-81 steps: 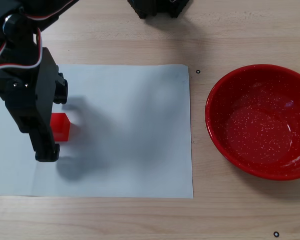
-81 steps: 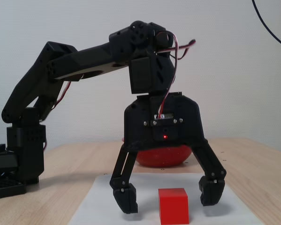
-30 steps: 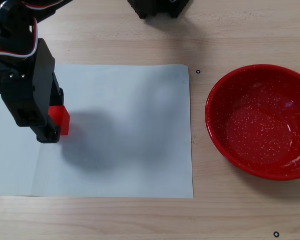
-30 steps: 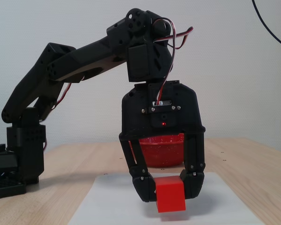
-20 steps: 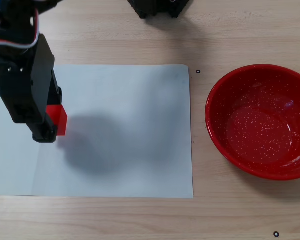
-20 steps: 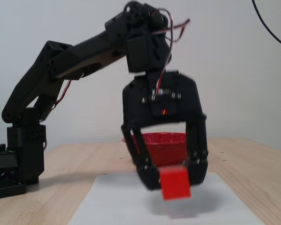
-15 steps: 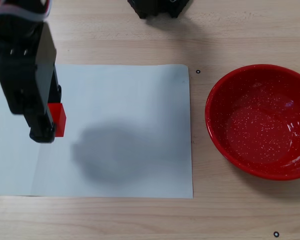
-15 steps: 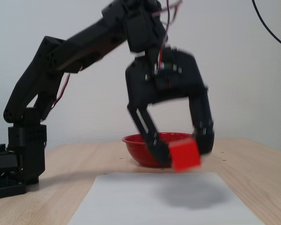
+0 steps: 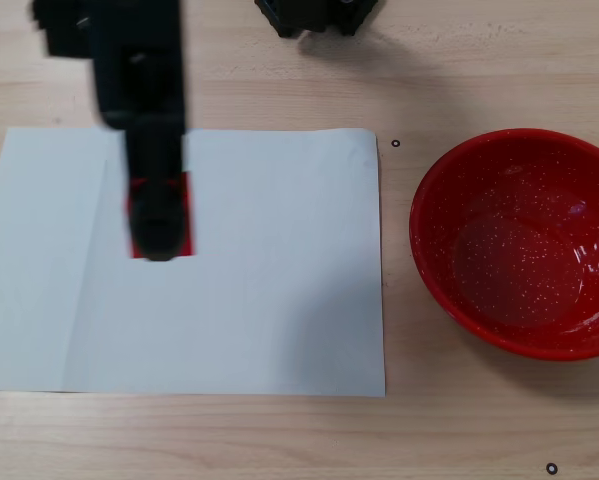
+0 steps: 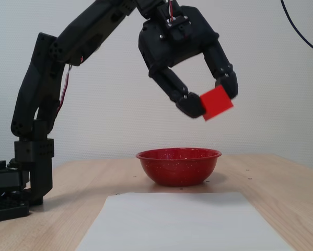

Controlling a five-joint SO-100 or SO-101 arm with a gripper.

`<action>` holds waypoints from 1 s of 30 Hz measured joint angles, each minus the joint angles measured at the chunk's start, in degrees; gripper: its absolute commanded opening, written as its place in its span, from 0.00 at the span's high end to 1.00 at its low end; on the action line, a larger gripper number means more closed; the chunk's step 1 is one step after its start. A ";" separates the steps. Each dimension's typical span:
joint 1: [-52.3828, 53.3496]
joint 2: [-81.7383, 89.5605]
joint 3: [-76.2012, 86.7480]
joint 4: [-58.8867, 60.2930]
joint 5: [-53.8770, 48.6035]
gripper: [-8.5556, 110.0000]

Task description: Grasp the red cube and put it in the red bowl.

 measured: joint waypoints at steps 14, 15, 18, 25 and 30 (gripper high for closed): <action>20.48 3.08 1.85 0.00 -9.93 0.93; 22.06 3.08 2.11 0.00 -10.63 0.93; 27.07 3.08 2.20 0.00 -13.10 0.93; 36.91 3.08 5.45 0.00 -19.51 0.93; 39.73 3.08 7.12 0.00 -20.83 0.93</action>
